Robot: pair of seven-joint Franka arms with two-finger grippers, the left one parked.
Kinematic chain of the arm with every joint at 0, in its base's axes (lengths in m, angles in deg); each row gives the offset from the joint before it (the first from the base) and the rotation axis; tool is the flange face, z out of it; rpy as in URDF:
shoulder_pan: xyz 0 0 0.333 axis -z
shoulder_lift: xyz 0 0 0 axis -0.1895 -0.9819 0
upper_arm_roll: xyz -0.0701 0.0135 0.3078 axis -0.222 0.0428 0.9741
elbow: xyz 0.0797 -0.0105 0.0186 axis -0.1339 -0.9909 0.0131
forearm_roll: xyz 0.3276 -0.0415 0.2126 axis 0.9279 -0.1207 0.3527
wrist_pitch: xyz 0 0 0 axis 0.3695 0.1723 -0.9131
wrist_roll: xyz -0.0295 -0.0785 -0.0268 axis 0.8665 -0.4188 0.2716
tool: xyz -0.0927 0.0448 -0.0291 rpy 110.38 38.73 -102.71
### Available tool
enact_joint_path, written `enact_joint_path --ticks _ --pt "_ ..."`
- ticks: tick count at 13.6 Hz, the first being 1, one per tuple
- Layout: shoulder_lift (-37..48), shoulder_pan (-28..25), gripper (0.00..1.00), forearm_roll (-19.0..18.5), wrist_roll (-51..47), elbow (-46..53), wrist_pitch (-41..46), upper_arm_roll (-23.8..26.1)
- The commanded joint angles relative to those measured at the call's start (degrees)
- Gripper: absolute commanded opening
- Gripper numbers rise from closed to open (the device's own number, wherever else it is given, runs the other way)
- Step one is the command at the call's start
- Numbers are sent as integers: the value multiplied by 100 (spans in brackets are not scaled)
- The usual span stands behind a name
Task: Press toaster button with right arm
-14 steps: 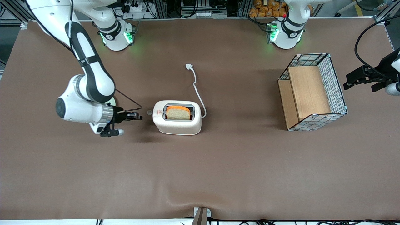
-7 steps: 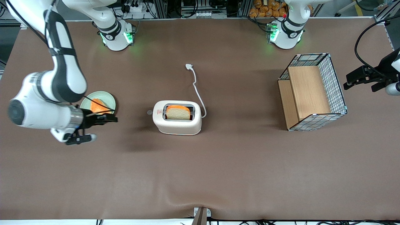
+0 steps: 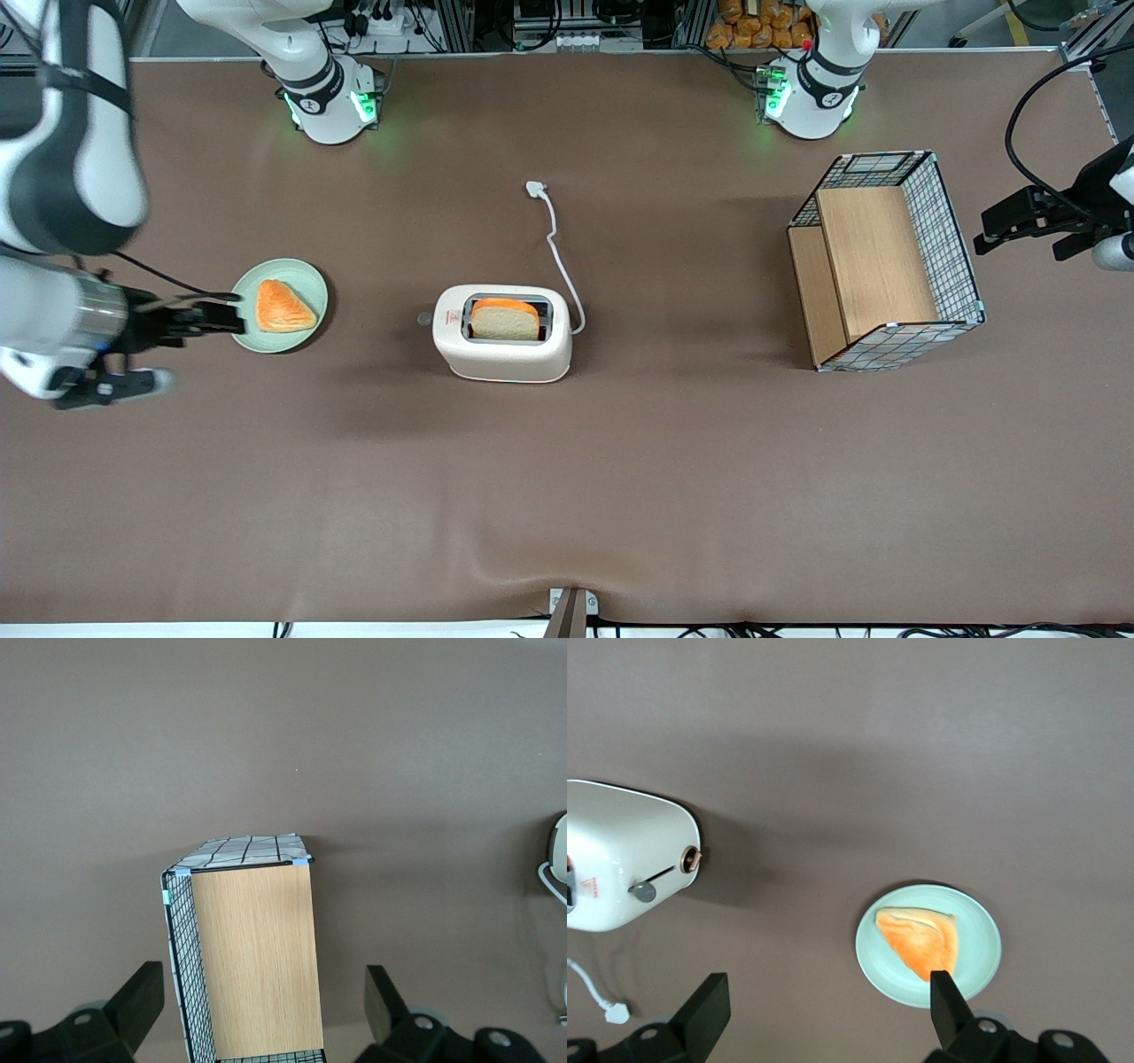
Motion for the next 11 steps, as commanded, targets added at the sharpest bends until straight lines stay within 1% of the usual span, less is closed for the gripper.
enact_joint_path --ticks 1,3,5,7,9,11 --pt "113 289 100 -216 -55 497 372 219" --pt "630 428 100 -234 -404 357 425 254" --pt "1420 403 100 -251 -792 -378 443 298" --pt "1959 455 100 -330 -784 -934 443 298" --pt "2258 464 100 -558 -793 -1251 408 402" --pt "2330 587 100 -629 -793 -1296 416 526"
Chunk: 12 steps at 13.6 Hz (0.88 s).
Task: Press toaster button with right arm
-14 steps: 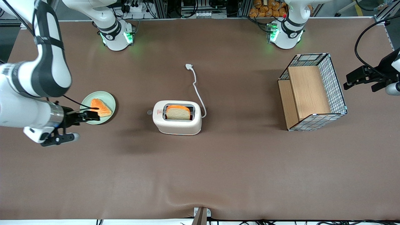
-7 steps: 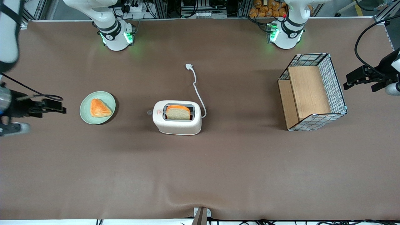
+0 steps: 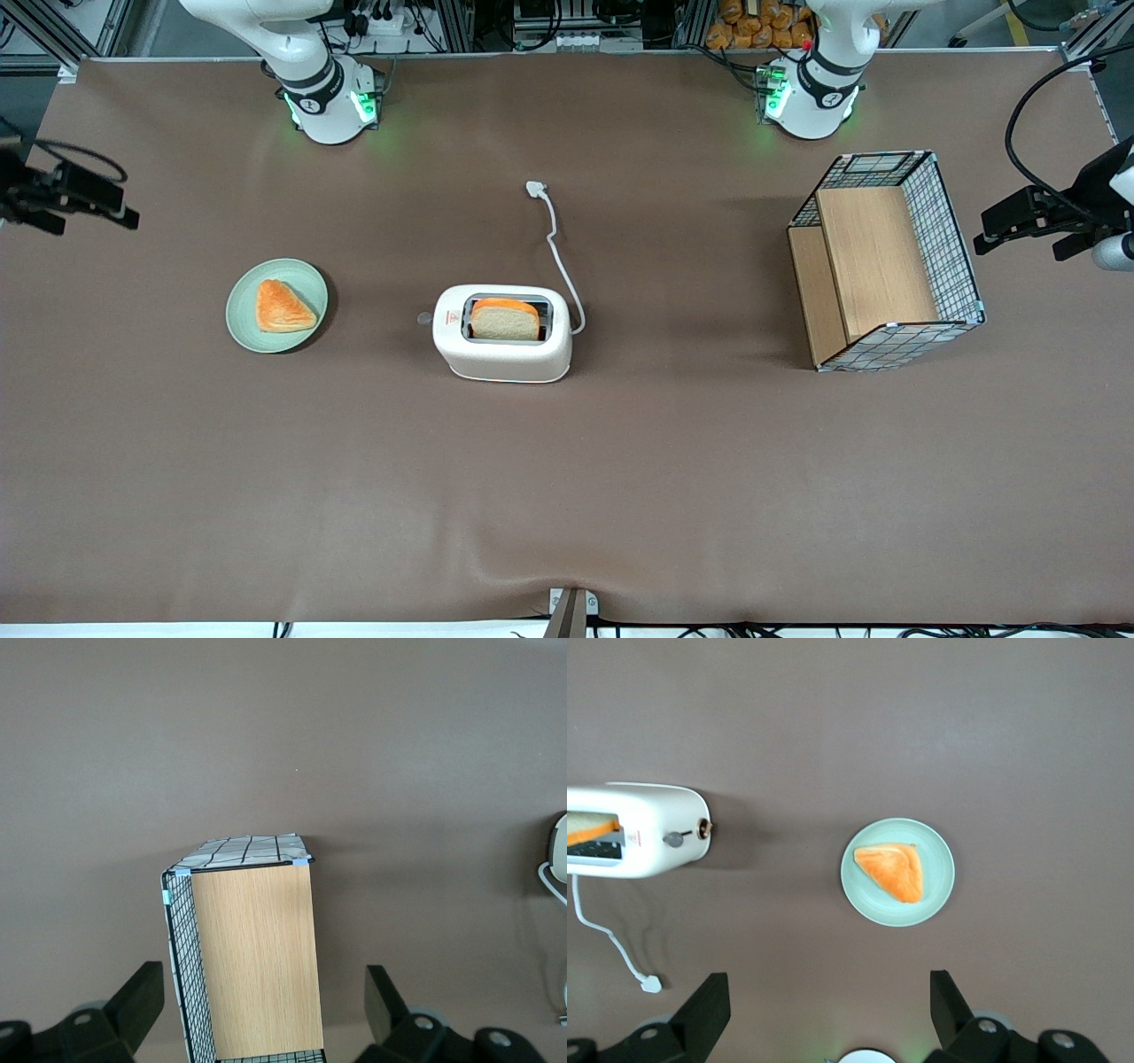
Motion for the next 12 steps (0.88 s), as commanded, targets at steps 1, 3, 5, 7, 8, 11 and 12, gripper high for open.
enact_joint_path --ticks 1,3,5,7,8,11,12 --pt "191 187 100 -233 -99 -332 -162 272" --pt "138 160 100 -426 -81 -271 -267 289" --pt "121 160 100 -444 -73 -253 -355 298" --pt "51 151 100 -471 -81 -96 -356 289" --pt "33 160 100 -471 -81 -69 -356 298" --pt "-2 204 100 -462 -72 -59 -365 289" --pt "-2 195 100 -462 -72 -59 -356 289"
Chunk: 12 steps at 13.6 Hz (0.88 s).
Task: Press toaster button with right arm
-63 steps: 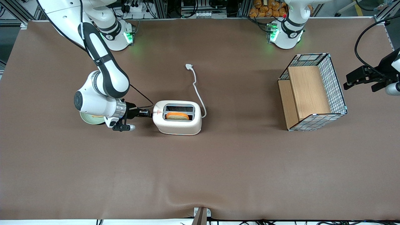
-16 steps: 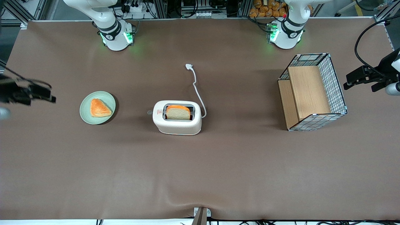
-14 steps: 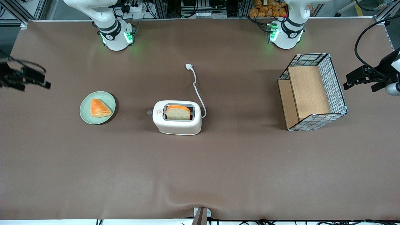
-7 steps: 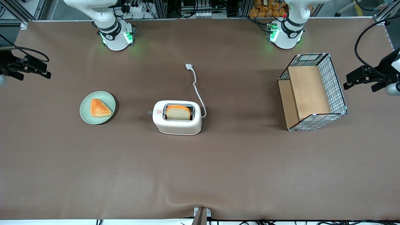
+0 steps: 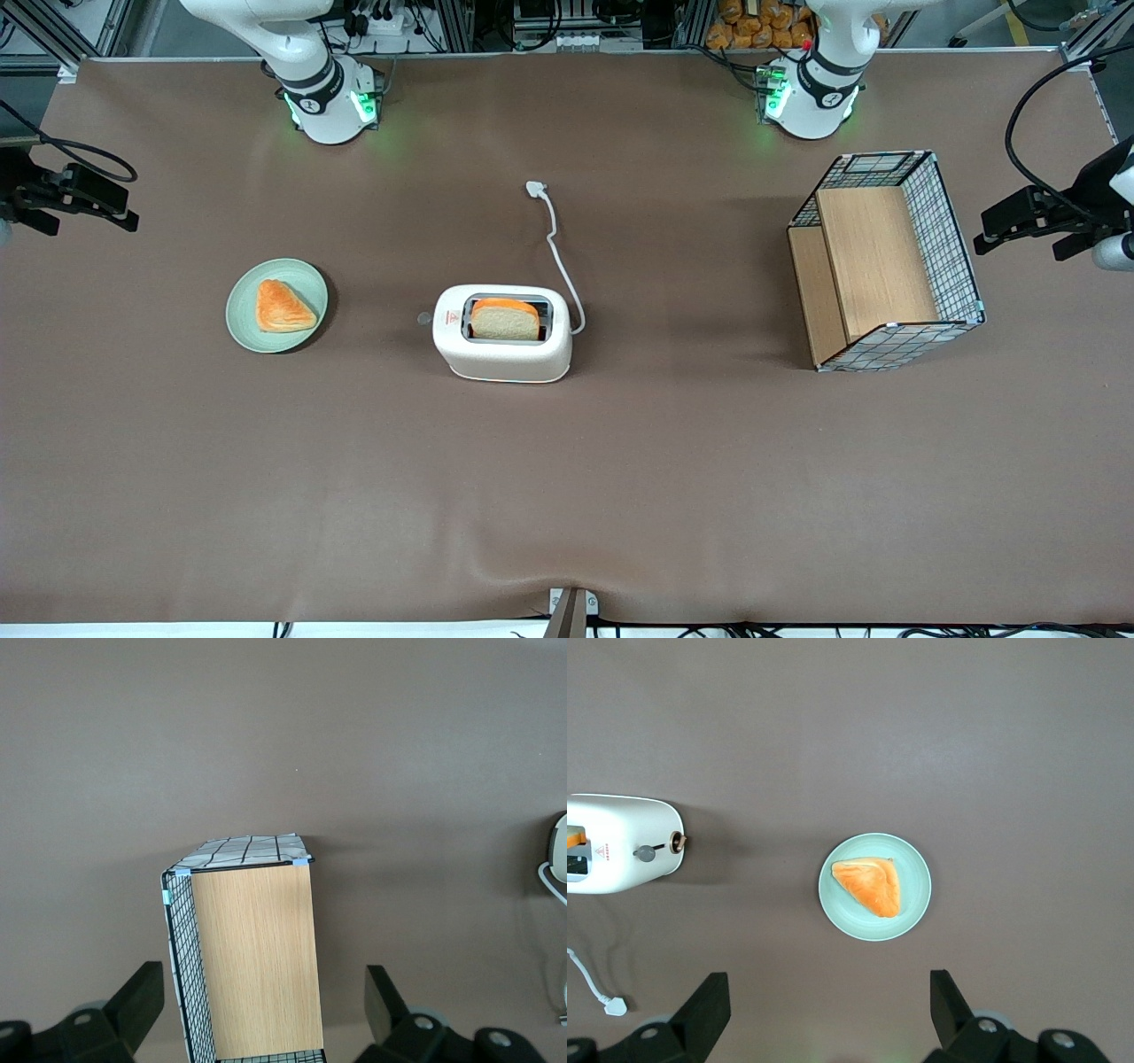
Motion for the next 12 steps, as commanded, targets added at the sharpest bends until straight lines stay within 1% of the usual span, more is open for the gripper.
enact_joint_path --ticks 1,5,7,12 --pt "-60 106 100 -108 -68 128 27 122" --pt "-60 106 100 -143 -68 154 27 122" --pt "-60 106 100 -283 -68 154 19 122" --pt "-60 150 100 -205 -76 145 27 140"
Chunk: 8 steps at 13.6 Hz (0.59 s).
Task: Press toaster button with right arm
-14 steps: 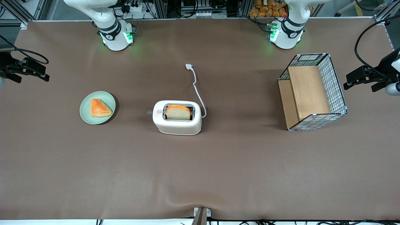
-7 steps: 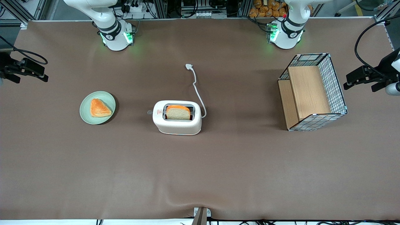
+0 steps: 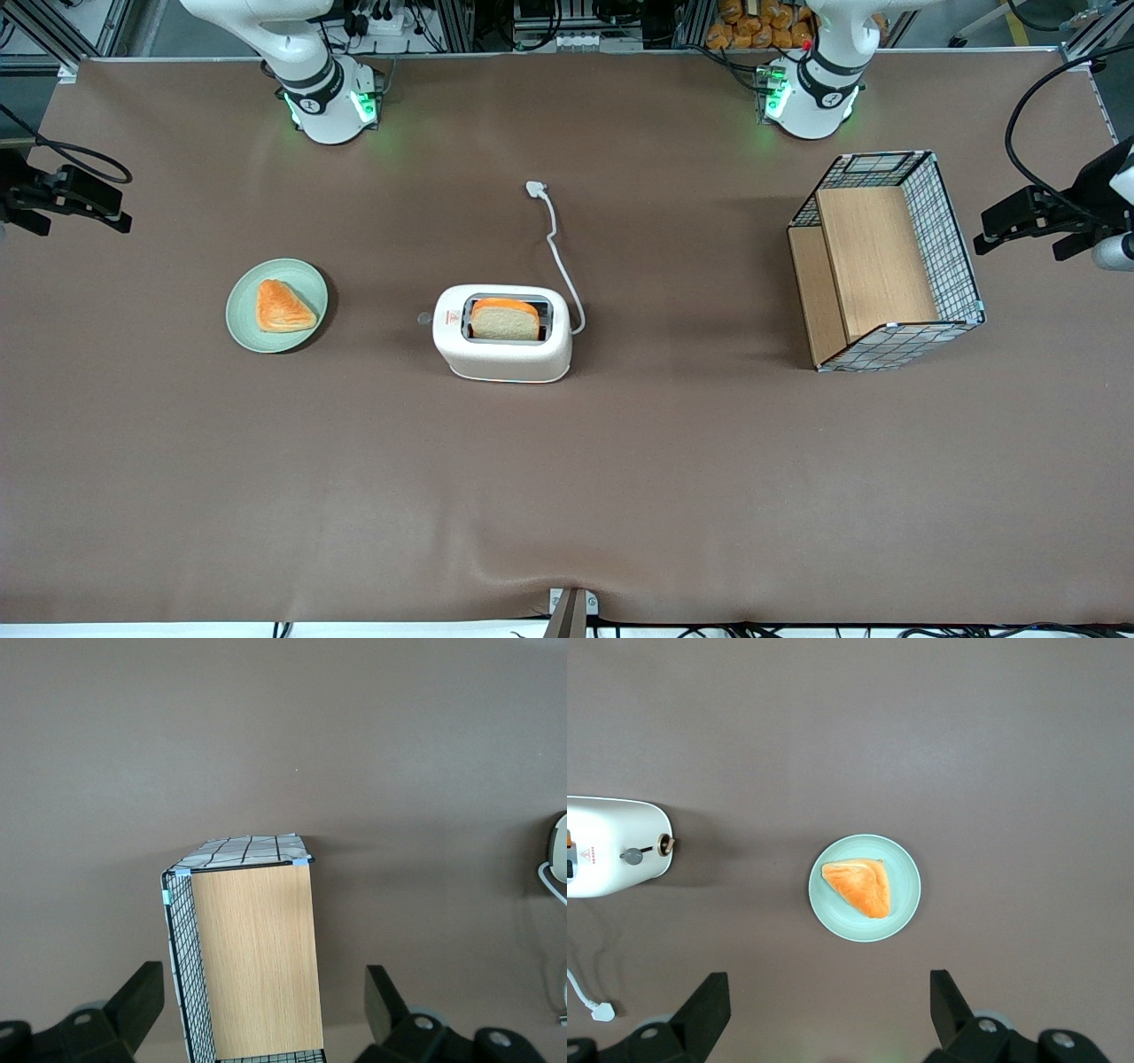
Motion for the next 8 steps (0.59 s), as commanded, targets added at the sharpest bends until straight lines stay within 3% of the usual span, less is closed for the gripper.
enact_joint_path --ticks 1,8 --pt "-57 130 100 -68 -85 119 39 151" --pt "-92 156 100 -156 -68 119 30 152"
